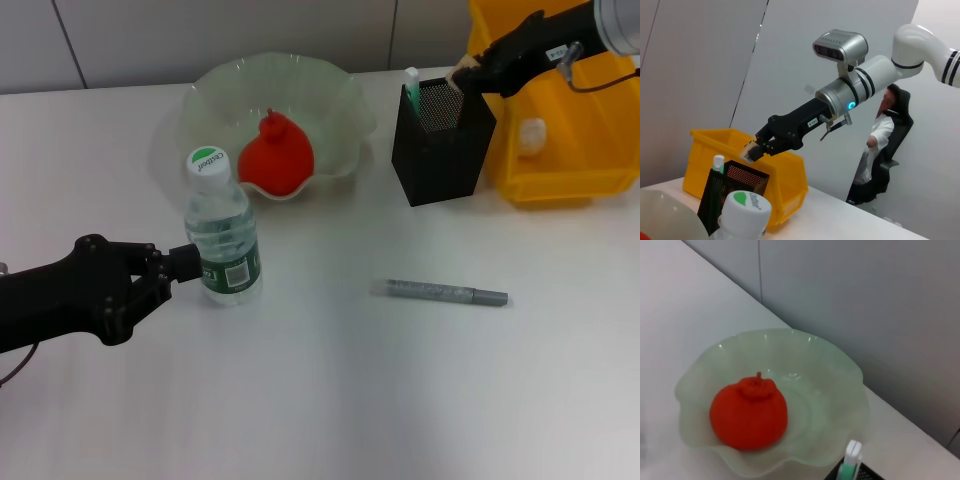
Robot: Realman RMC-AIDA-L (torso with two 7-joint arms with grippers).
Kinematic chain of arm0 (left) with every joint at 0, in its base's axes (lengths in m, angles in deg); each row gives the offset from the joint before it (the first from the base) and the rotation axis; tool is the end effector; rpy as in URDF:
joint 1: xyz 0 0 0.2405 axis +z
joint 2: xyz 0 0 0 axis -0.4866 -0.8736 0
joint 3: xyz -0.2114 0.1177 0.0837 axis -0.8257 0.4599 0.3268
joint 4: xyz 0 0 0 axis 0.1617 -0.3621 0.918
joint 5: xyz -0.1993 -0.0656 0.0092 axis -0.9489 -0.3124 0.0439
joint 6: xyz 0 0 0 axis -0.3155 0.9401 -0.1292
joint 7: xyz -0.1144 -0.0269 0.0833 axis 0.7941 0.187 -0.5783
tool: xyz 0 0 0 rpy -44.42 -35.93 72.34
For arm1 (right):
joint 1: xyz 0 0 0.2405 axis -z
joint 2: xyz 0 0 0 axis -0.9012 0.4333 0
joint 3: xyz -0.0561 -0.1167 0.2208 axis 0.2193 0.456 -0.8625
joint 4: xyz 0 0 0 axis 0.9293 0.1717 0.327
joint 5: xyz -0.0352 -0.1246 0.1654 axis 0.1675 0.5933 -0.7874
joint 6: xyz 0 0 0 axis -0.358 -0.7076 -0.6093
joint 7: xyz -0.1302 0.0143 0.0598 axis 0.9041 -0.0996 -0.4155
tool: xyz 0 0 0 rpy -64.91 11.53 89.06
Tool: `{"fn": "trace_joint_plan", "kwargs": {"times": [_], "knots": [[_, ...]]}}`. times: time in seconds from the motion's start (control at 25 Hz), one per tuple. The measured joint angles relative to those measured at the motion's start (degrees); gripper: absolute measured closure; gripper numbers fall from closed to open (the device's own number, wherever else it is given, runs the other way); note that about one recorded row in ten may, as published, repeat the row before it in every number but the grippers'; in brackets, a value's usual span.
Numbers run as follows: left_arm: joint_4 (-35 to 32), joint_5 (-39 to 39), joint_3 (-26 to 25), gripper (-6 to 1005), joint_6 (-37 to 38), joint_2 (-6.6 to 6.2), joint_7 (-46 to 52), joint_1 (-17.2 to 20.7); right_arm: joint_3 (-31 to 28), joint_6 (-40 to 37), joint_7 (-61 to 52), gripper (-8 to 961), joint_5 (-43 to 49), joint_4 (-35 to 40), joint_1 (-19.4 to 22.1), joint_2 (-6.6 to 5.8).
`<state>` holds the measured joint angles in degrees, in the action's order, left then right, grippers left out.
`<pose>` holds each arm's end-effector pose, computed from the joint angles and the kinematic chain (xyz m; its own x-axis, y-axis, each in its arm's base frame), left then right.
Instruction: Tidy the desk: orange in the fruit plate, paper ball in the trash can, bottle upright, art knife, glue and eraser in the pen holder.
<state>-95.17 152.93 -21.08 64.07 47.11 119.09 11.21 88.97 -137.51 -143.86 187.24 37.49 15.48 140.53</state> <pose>-0.2554 0.2819 0.0176 0.6843 0.3417 0.6442 0.4506 -0.8927 -0.0052 0.2020 0.4551 0.0741 0.9103 -0.4039 -0.0907 -0.3924 -0.7718 -0.5003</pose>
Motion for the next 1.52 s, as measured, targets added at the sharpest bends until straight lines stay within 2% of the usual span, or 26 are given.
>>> {"fn": "trace_joint_plan", "kwargs": {"times": [0.2, 0.36, 0.52, 0.64, 1.24, 1.52], "knots": [[0.12, -0.04, -0.15, 1001, 0.27, -0.14, -0.62, -0.03, 0.08, 0.19, 0.44, 817, -0.06, -0.98, -0.25, 0.11], [0.14, -0.37, -1.21, 1001, 2.92, -1.40, -0.72, -0.48, 0.08, 0.65, 0.84, 817, -0.08, -2.17, -0.26, 0.16], [0.44, -0.46, -3.39, 1001, 7.34, -3.37, -0.23, -1.07, -0.08, 1.47, 1.43, 817, -0.11, -3.75, -0.30, -0.02], [0.49, -0.51, -3.93, 1001, 9.56, -4.10, 0.08, -1.20, -0.13, 1.69, 1.84, 817, -0.12, -4.49, -0.30, -0.02], [0.50, -0.12, -4.07, 1001, 11.33, -3.98, 0.14, -0.76, -0.27, 2.36, 1.35, 817, -0.23, -5.31, -0.19, 0.17], [0.49, -0.08, -4.19, 1001, 11.34, -3.80, -0.09, -0.48, -0.10, 0.85, -1.44, 807, 0.11, -4.96, -0.44, -0.28]]}}
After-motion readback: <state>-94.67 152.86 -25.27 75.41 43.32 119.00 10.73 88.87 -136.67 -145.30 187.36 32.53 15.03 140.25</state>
